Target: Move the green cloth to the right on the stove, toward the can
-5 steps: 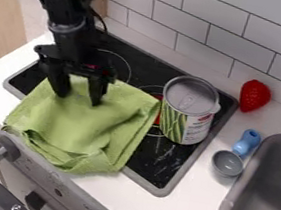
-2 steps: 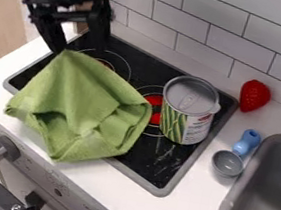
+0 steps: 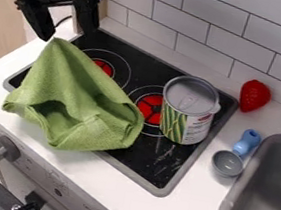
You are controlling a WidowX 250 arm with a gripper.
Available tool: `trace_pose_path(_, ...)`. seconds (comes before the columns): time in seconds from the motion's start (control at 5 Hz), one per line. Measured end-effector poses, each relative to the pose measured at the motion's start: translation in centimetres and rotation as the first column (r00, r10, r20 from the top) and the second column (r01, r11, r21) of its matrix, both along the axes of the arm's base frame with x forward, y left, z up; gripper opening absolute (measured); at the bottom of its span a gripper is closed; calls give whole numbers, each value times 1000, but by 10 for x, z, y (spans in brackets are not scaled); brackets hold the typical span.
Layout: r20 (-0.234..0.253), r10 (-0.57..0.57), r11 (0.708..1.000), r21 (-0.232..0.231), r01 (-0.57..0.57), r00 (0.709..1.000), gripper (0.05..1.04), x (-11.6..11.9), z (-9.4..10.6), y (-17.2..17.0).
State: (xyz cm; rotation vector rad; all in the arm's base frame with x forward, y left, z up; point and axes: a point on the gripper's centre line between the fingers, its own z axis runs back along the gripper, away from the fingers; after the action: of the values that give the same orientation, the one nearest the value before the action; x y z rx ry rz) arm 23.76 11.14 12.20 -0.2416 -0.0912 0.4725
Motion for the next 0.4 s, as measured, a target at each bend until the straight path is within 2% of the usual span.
trace_pose_path(0.2,-24,-7,1000,-21,6,1000,997,-1,7,-2)
trace_pose_path(0.4,-35,18,1000,-22,-19,999,997,4,15,-5)
